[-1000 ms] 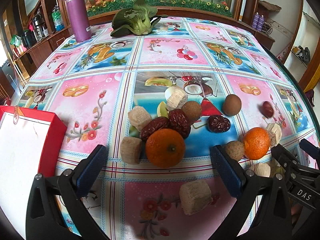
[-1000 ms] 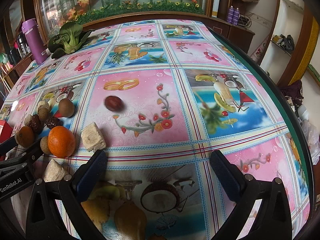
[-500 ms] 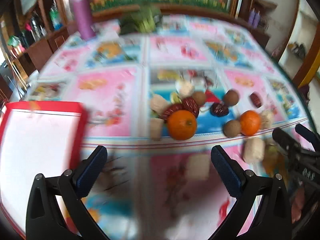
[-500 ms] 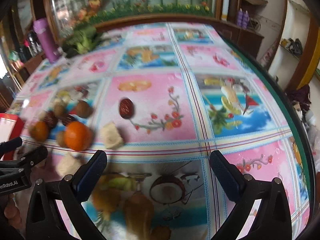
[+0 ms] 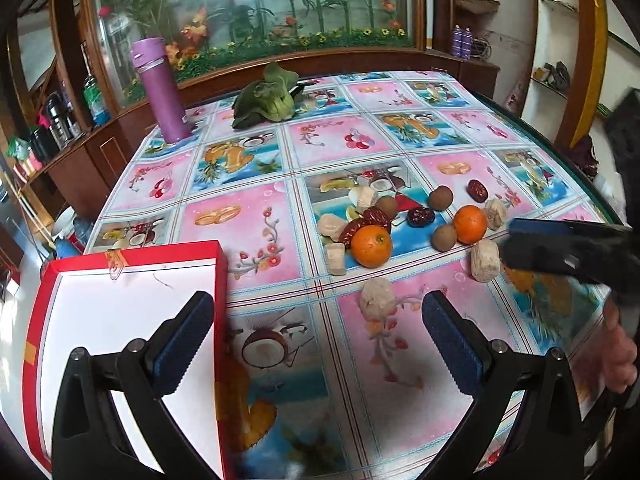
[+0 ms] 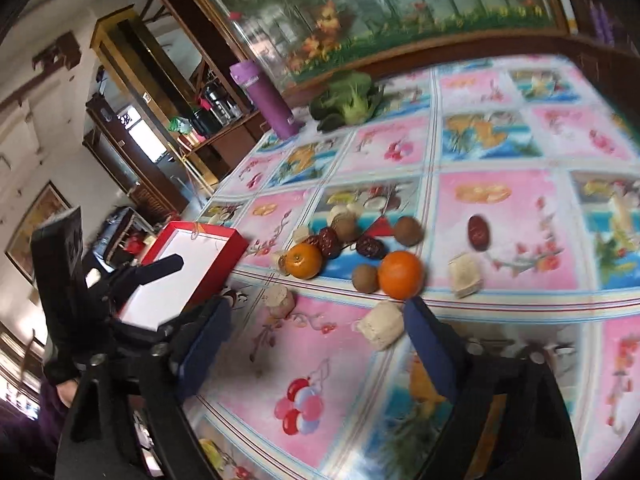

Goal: Organize fruits
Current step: 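Grasp an orange with the left gripper while the right gripper grasps another orange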

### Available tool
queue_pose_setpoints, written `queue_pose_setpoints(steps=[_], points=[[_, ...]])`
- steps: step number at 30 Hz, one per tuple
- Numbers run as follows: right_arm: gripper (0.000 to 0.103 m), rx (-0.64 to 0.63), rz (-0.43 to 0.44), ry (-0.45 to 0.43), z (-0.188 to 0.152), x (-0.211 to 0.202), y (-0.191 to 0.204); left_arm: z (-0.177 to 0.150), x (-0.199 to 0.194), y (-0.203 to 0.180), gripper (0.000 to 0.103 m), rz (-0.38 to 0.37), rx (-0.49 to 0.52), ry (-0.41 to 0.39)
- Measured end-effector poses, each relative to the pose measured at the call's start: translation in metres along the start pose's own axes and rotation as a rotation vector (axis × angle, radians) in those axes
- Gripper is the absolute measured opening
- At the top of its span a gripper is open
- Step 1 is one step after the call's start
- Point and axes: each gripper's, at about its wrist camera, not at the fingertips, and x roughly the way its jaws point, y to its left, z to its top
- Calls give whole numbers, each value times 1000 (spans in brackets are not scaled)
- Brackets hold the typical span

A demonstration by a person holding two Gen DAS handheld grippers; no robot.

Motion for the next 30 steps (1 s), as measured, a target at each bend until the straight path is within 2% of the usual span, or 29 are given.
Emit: queue_pose_setpoints(steps=[2,4,6,7,9,11,15,17,20,25,27,30], points=[[72,38,-33,30,3,11,-10,2,-1,-2,103,-21,14,-12],[66,98,-20,50,6,19,-21,5,-1,-6,100,-51,34,-24],[65,139,-32,50,7,15,-29,10,2,-15,88,-72,85,-33],[64,155,-47,48,7,16,-33,13,5,-20,86,-75,109,-29],[60,203,-47,61,7,18,-41,19,15,-26,72,-104,134,-13],[56,218,-48,58,9,18,-45,25,26,-26,66,-137,129,16],[48,233,-64,47,11,20,-51,31,48,-23,44,-186,93,72],[40,216,-78,47,12,22,-50,32,57,-22,40,-216,74,95],[34,223,-74,50,11,22,-53,32,59,-28,39,-200,101,87],[34,213,-81,46,12,25,-51,38,65,-31,39,-197,117,82],[34,214,-80,45,12,26,-52,39,69,-33,40,-169,139,87],[34,210,-83,43,12,26,-50,38,73,-26,40,-168,112,99]])
